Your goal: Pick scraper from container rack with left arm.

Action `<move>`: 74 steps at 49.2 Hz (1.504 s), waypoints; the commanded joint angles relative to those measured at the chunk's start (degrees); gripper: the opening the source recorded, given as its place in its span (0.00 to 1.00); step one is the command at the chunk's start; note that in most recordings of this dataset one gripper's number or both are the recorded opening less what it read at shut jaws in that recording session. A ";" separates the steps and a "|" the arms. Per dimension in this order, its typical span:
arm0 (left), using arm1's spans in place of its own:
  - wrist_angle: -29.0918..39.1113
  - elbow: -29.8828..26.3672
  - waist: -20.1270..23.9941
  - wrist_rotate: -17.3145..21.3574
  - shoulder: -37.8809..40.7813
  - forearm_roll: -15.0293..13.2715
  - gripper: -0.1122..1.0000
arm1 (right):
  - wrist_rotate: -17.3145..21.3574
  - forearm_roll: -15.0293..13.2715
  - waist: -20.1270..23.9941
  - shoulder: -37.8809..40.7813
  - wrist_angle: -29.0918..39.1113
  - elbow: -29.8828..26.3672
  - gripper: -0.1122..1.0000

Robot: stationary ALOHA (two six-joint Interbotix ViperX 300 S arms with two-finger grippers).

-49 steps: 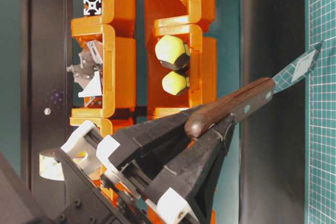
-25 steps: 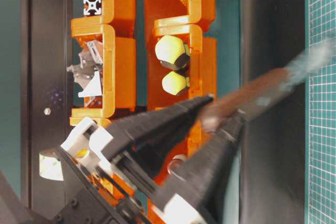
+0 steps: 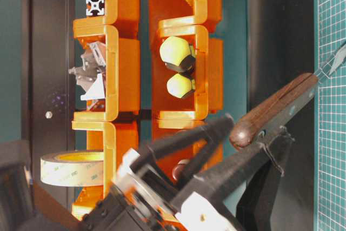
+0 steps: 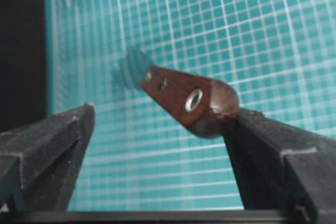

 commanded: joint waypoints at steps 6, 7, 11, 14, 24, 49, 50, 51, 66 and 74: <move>-0.70 2.20 -0.35 -23.20 -3.16 0.18 0.91 | 0.00 0.09 -0.18 0.79 1.76 -1.58 0.09; -0.88 2.46 -0.35 -24.87 -3.34 0.18 0.91 | 0.00 0.09 -0.18 0.79 1.85 -1.58 0.09; -2.02 3.78 0.18 -30.41 -4.31 0.18 0.91 | 0.00 0.18 -0.18 0.88 2.02 -1.58 0.09; -3.52 4.66 0.70 -33.93 -5.19 0.18 0.91 | 0.00 0.26 -0.18 0.88 2.11 -1.58 0.09; -7.47 7.12 1.85 -43.07 -8.44 0.18 0.91 | 0.00 0.26 -0.18 1.05 2.11 -1.58 0.09; -7.47 15.47 -2.90 -41.04 -23.38 0.18 0.91 | -0.09 0.18 -0.18 1.14 2.11 -1.58 0.09; -7.47 15.91 -3.43 -40.43 -24.61 0.18 0.91 | -0.09 0.26 -0.18 1.05 2.11 -1.58 0.09; -7.21 16.61 -4.04 -39.46 -26.37 0.18 0.91 | -0.09 0.26 -0.18 1.14 2.11 -1.58 0.09; 1.41 23.55 -11.95 -33.49 -47.20 0.18 0.91 | -0.09 0.18 -0.18 1.05 2.11 -1.58 0.09; 9.23 23.73 -14.68 -27.42 -55.81 0.18 0.91 | -0.18 0.00 -0.18 1.05 2.02 -1.58 0.09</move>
